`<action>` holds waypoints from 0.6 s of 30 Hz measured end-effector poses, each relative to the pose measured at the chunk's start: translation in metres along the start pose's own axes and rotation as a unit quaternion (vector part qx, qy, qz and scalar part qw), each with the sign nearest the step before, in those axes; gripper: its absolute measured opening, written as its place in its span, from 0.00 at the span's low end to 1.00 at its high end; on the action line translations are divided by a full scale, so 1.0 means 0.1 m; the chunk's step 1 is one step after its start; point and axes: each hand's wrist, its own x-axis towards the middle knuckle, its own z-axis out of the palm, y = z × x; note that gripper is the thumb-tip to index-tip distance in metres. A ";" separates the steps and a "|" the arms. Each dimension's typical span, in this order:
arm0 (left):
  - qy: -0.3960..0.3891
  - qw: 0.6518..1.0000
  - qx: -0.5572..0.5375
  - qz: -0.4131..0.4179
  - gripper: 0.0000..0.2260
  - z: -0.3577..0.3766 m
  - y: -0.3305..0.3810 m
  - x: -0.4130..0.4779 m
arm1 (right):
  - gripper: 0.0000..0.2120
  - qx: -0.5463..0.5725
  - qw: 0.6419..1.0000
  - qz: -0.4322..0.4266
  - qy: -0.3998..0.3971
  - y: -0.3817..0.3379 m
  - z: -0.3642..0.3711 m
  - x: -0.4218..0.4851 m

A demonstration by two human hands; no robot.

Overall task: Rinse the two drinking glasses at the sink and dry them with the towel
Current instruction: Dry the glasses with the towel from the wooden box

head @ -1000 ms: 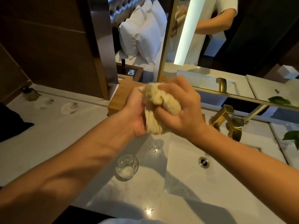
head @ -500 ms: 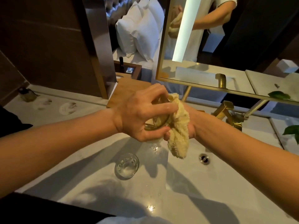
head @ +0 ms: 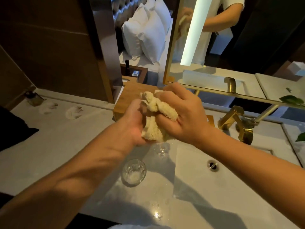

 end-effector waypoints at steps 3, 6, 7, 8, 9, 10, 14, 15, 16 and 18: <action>-0.005 0.982 0.049 0.183 0.19 0.10 0.00 0.09 | 0.12 0.078 0.987 0.083 0.113 -0.09 0.08 0.02; 0.112 0.751 0.326 0.563 0.14 0.02 -0.29 0.21 | 0.10 0.329 0.817 0.437 0.181 -0.21 0.28 -0.03; 0.120 0.649 0.412 0.628 0.13 -0.06 -0.32 0.20 | 0.12 0.428 0.719 0.527 0.146 -0.21 0.29 -0.05; 0.082 0.574 0.478 0.660 0.14 -0.17 -0.32 0.21 | 0.13 0.529 0.614 0.580 0.078 -0.20 0.27 -0.06; 0.022 0.506 0.534 0.677 0.16 -0.25 -0.28 0.16 | 0.15 0.598 0.521 0.609 -0.004 -0.23 0.20 -0.04; -0.049 0.442 0.578 0.684 0.16 -0.34 -0.20 0.19 | 0.17 0.627 0.470 0.615 -0.085 -0.27 0.12 -0.03; -0.190 0.300 0.638 0.683 0.17 -0.35 0.06 0.14 | 0.31 0.583 0.487 0.619 -0.200 -0.30 -0.09 0.02; -0.172 0.299 0.639 0.687 0.16 -0.34 0.03 0.12 | 0.30 0.569 0.501 0.622 -0.194 -0.30 -0.10 0.03; -0.133 0.304 0.645 0.689 0.16 -0.33 -0.04 0.11 | 0.27 0.552 0.518 0.629 -0.177 -0.30 -0.07 0.04; -0.010 0.351 0.667 0.657 0.16 -0.33 -0.22 0.15 | 0.19 0.533 0.552 0.634 -0.098 -0.28 0.02 0.01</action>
